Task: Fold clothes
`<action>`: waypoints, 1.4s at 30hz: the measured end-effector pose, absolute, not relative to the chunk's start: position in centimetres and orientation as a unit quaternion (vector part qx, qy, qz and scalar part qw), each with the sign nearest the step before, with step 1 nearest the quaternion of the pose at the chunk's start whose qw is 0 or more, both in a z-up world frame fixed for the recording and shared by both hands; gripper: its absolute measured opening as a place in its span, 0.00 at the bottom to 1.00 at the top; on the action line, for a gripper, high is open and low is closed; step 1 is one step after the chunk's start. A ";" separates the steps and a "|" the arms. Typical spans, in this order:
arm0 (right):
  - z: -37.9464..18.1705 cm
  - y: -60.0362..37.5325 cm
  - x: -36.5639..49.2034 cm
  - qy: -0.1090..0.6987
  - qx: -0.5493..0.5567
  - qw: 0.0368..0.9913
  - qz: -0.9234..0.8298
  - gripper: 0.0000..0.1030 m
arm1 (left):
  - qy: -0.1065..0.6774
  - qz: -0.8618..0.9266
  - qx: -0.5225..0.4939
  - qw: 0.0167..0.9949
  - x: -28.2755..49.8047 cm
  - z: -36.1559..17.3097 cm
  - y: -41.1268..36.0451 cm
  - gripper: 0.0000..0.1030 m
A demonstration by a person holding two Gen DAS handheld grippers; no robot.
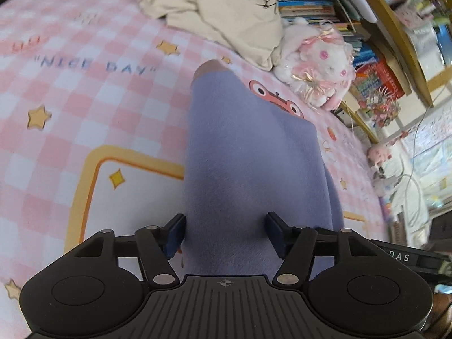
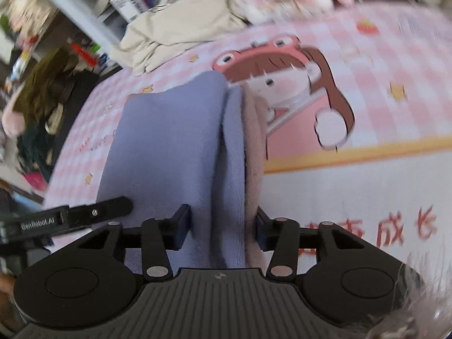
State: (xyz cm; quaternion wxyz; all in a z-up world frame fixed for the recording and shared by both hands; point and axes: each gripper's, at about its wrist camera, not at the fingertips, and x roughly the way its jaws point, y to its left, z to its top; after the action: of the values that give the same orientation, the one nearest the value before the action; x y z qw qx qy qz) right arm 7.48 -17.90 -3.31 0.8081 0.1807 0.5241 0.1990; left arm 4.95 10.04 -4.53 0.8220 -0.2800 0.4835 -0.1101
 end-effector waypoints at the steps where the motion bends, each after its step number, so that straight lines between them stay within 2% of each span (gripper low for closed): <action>1: -3.6 -18.2 7.4 0.529 0.195 0.802 0.199 0.47 | 0.485 -0.112 -0.289 0.817 5.0 -4.8 10.2 0.62; 6: -4.7 -19.1 7.7 0.534 0.247 0.782 0.205 0.49 | 0.475 -0.118 -0.305 0.817 4.8 -5.3 9.9 0.61; 8: -4.6 -18.6 7.8 0.531 0.233 0.786 0.216 0.41 | 0.473 -0.117 -0.288 0.824 4.8 -5.1 9.3 0.59; 11: -4.1 -17.9 7.5 0.515 0.192 0.801 0.237 0.32 | 0.467 -0.115 -0.262 0.837 4.5 -4.4 8.6 0.52; 15: -2.2 -17.1 6.2 0.470 0.124 0.835 0.256 0.27 | 0.441 -0.121 -0.225 0.860 3.6 -2.7 7.6 0.45; 23: 0.5 -17.1 5.7 0.408 0.088 0.868 0.268 0.27 | 0.403 -0.140 -0.218 0.878 4.2 0.0 7.8 0.45; 42: 1.2 -13.8 13.9 0.398 0.083 0.873 0.270 0.27 | 0.395 -0.137 -0.232 0.878 11.5 0.3 11.3 0.45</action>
State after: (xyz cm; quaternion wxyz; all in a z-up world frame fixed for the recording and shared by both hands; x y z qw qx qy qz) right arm 13.87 -13.82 1.25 0.8726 0.0834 0.3981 0.2704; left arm 11.52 11.31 0.31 0.8785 -0.2317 0.3948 -0.1370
